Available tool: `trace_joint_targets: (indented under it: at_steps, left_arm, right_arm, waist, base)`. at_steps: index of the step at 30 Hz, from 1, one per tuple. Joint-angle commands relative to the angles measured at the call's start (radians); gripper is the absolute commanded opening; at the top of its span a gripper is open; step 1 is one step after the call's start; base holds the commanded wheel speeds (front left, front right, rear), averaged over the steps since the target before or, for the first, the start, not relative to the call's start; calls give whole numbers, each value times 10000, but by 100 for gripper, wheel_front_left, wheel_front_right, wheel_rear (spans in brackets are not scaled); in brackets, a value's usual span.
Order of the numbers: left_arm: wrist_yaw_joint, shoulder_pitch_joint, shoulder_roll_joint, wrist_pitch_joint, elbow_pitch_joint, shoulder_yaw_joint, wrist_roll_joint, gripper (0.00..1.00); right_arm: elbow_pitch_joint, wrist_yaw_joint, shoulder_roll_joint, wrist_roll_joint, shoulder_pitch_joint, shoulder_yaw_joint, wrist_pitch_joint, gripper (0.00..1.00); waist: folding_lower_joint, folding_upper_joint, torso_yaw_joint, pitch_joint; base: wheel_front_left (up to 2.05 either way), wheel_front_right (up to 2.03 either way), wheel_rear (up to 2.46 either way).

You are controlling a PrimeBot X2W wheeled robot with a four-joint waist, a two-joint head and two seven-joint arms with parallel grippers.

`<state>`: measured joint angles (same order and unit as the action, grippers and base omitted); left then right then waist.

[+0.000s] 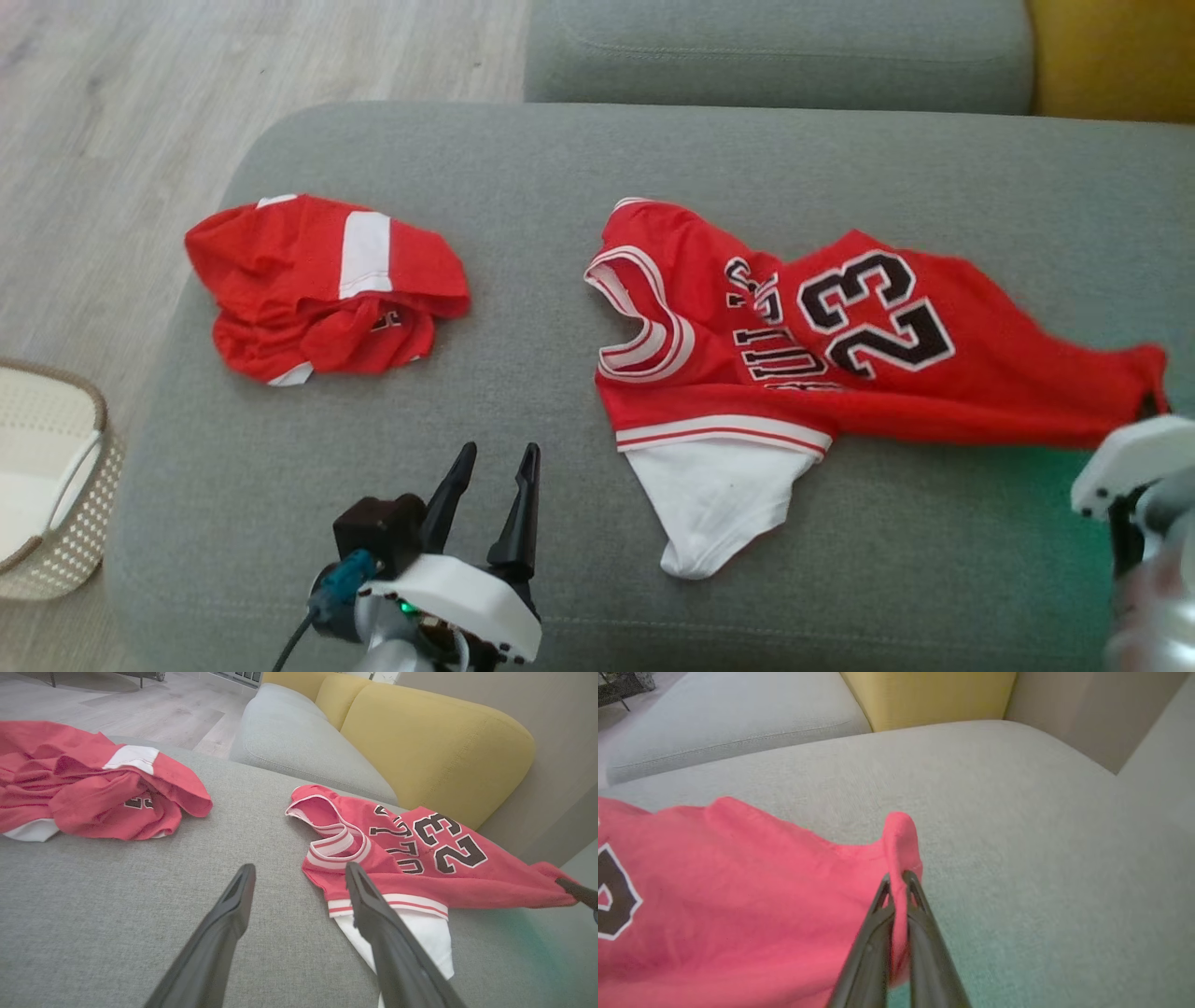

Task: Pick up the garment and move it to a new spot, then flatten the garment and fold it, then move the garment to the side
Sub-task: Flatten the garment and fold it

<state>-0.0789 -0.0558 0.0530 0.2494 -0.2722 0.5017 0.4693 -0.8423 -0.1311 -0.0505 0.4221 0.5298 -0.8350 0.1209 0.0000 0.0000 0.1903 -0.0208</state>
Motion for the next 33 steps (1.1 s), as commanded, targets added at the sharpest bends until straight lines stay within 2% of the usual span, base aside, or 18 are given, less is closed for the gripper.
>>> trace_joint_targets:
  at_steps: [1,2,3,8,12,15,20,27,29,33]
  left_arm:
    - [9,-271,-28,124,228,-336,61,100]
    - [16,-261,-28,124,214,-346,51,100]
    - [21,-251,-28,124,201,-364,38,100]
    - [55,-212,-28,124,134,-449,-33,100]
    - [79,-147,-28,124,105,-473,-56,100]
    - [83,-90,-28,124,97,-487,-70,100]
    - [91,-8,-28,124,120,-527,-68,100]
    - [134,-12,-28,124,68,-514,151,100]
    - [191,-44,-28,124,-69,-415,471,100]
    - [18,-410,-28,124,-844,-70,1433,100]
  right_arm:
    - [193,4,2,-65,396,84,16,0]
    - [211,4,2,-20,351,22,143,78]
    - [105,4,2,-106,369,-73,185,100]
    - [-31,4,3,-262,656,544,1017,100]
    - [-27,4,3,-1387,864,2268,1372,100]
    - [348,4,3,-2748,571,3883,1400,100]
    - [1865,4,3,-4657,-1174,6215,1405,100]
    - [3809,4,3,-5563,-2741,6732,1297,100]
    - [4283,4,3,-5658,-2877,6901,1169,100]
    - [5070,4,3,-5758,-3025,7113,850,100]
  waist:
    - [0,0,-61,42]
    - [0,0,-99,59]
    - [0,0,-140,76]
    - [0,0,-351,184]
    - [0,0,-525,337]
    - [0,0,-626,416]
    - [0,0,-826,444]
    - [0,0,-1164,355]
    - [0,0,-1279,306]
    - [0,0,-1521,169]
  base:
    - [0,0,0]
    - [0,0,0]
    - [0,0,0]
    - [0,0,0]
    - [0,0,0]
    - [0,0,0]
    - [0,0,0]
    - [0,0,0]
    - [0,0,0]
    - [0,0,0]
